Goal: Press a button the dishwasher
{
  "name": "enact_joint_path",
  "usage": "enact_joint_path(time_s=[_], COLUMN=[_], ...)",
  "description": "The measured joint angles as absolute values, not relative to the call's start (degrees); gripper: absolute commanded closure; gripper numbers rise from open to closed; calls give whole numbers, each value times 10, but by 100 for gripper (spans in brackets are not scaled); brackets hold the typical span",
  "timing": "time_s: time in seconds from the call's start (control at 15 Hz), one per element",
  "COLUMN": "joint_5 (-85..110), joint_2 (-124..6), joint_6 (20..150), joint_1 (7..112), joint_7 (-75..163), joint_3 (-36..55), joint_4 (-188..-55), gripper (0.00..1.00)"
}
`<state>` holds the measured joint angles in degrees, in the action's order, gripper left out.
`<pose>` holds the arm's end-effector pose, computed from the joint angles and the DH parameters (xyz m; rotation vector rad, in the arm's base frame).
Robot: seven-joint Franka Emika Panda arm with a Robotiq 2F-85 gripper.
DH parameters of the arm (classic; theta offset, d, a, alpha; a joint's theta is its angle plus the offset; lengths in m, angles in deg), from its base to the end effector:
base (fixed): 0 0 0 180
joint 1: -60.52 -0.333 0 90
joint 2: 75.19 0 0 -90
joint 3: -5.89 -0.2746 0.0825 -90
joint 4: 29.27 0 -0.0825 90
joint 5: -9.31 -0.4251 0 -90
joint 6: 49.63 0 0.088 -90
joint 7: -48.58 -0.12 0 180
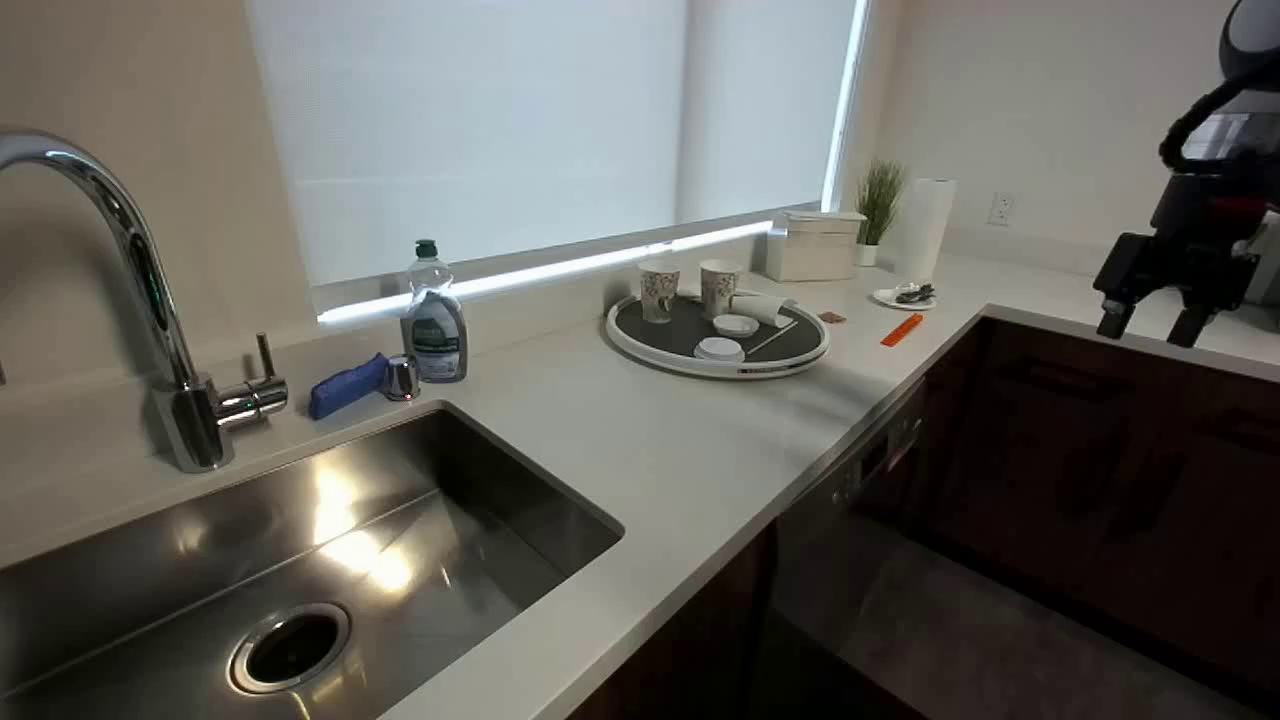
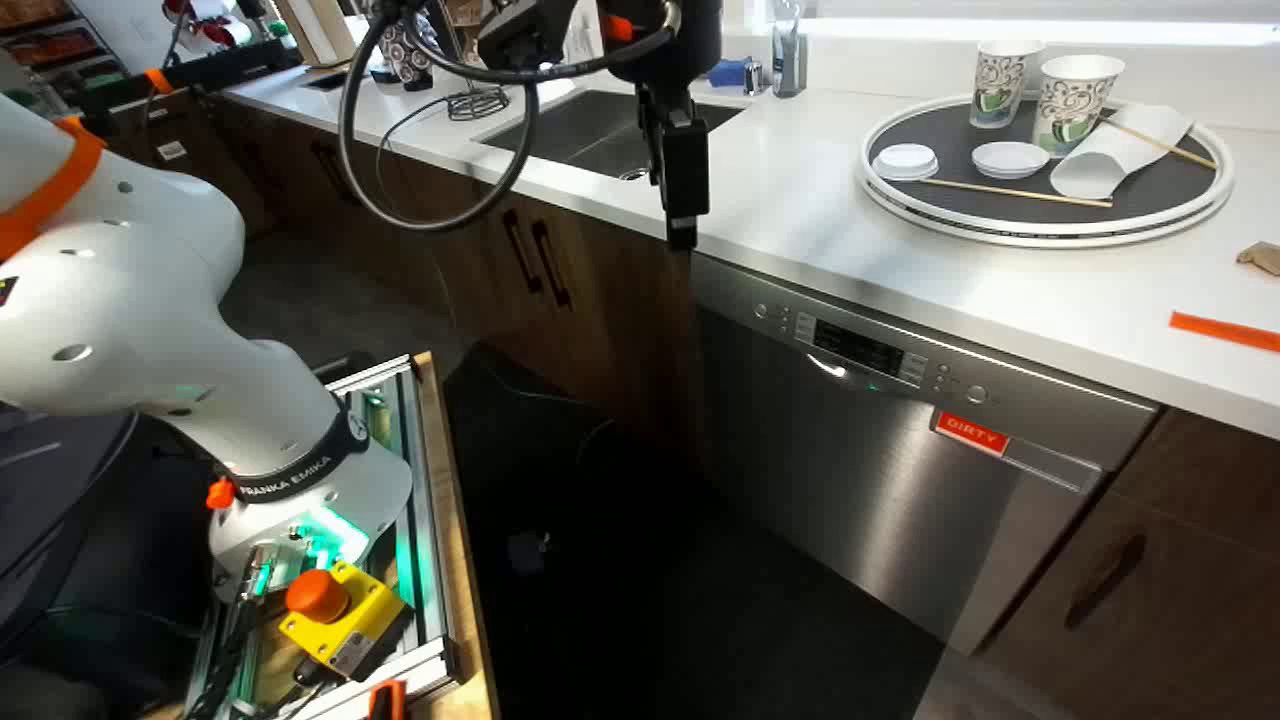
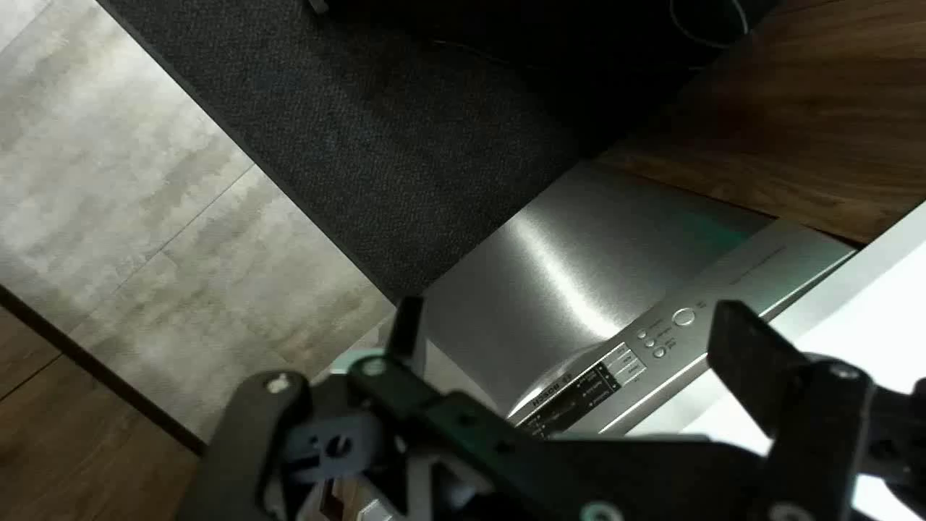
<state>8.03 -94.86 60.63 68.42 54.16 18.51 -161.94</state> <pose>0.4614 -0.1695 0.4013 -3.0123 0.3855 0.0512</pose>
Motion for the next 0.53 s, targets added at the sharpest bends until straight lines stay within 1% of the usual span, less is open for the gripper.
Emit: enact_joint_path(time_s=[0.53], joint_5=[80], joint_2=[-949], joint_6=[606], joint_1=[684], joint_7=[542], joint_3=[185], joint_4=[-1619], gripper=[0])
